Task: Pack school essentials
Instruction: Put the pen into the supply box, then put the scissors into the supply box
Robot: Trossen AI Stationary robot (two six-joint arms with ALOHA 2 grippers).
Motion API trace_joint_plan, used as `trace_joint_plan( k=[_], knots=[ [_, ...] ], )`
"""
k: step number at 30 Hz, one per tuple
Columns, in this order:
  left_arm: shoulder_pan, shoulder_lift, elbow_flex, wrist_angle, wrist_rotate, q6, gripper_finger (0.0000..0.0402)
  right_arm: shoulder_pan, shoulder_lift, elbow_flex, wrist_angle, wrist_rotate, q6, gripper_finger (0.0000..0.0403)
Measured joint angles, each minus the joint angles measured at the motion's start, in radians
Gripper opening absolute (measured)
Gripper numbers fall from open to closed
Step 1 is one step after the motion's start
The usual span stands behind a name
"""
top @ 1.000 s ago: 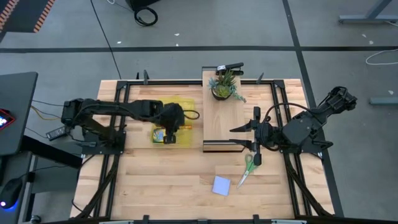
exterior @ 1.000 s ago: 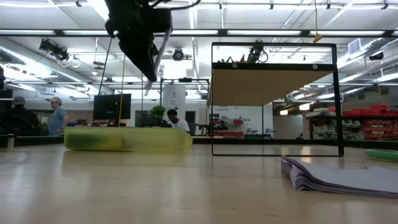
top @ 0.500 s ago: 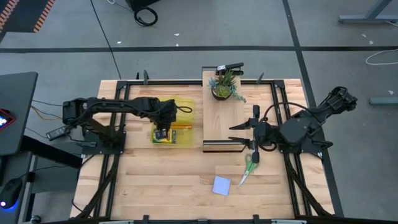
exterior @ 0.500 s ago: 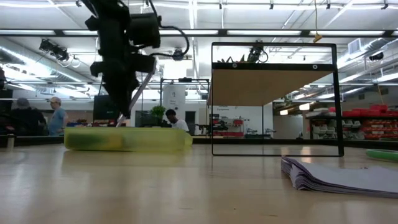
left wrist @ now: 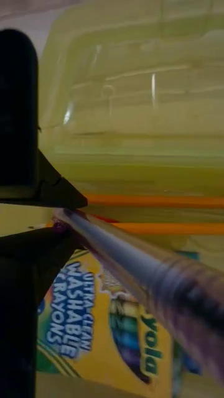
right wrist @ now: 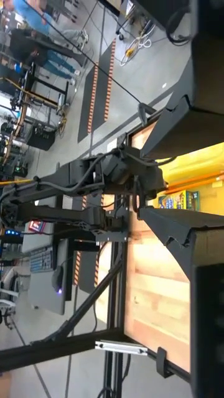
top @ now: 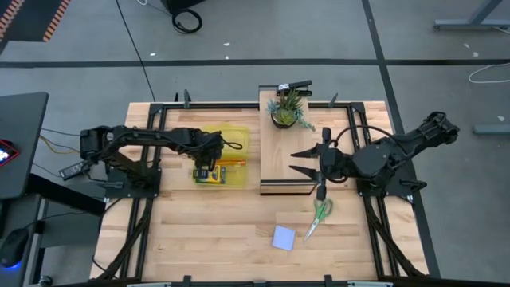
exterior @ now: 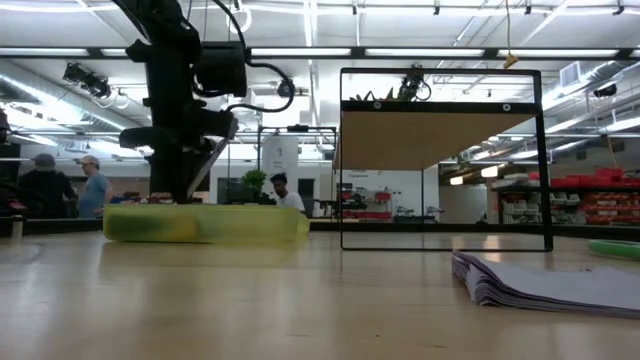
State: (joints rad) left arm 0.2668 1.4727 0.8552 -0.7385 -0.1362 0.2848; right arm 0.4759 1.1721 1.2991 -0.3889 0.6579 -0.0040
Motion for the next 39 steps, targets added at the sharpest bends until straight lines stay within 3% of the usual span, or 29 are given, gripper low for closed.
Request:
trace_joint_plan(
  k=[6, 22, 28, 33, 39],
  knots=[
    [0.0, 0.0, -0.026, 0.038, 0.002, -0.004, 0.0058, -0.011, 0.0, 0.0, 0.0, 0.0, 0.0, 0.0145],
    [0.0, 0.0, -0.025, 0.069, 0.002, -0.039, 0.0154, -0.01, 0.0, 0.0, 0.001, 0.0, 0.0, 0.0145],
    [-0.023, 0.0, 0.009, 0.05, 0.002, -0.059, 0.016, -0.01, 0.0, 0.0, -0.049, -0.012, 0.025, 0.0145],
    [-0.062, 0.0, 0.078, 0.048, 0.002, -0.073, 0.0151, -0.01, 0.0, 0.0, -0.166, -0.143, 0.087, 0.0145],
    [-0.119, 0.0, 0.161, 0.047, 0.018, -0.198, 0.015, -0.003, 0.0, -0.002, -0.304, -0.342, 0.161, 0.0145]
  ],
)
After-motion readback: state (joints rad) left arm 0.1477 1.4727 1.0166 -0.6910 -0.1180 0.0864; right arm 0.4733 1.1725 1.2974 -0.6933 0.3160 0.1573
